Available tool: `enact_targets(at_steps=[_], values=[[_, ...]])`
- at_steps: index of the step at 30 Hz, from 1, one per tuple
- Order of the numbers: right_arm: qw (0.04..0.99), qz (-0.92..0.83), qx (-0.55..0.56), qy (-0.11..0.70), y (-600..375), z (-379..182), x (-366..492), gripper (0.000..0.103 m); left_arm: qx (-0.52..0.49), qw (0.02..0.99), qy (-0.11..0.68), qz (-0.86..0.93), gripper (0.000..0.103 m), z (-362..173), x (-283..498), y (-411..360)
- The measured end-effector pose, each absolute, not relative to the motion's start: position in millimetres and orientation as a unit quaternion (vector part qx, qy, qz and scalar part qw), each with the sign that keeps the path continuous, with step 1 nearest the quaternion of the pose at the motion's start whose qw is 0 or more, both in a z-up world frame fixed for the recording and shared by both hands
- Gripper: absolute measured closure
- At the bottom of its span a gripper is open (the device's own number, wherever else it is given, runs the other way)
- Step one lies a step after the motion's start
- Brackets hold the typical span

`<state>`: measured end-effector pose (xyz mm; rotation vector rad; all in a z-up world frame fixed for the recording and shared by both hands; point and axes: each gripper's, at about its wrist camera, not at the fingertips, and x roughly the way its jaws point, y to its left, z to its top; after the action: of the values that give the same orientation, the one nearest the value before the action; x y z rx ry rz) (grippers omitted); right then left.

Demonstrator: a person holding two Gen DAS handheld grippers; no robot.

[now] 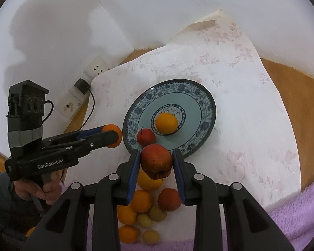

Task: Organize fruits
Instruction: 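Carry the orange with the left gripper while the right gripper carries the apple toward the plate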

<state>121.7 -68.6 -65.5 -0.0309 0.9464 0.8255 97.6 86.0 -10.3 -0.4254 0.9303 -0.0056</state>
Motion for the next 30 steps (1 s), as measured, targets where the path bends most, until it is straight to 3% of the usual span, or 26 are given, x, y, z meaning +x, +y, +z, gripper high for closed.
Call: enact_targets(at_steps=[30], values=[[0.791, 0.370, -0.013, 0.488, -31, -97, 154, 0.071, -0.195, 0.866, 0.460, -0.015, 0.066, -38, 145, 97]])
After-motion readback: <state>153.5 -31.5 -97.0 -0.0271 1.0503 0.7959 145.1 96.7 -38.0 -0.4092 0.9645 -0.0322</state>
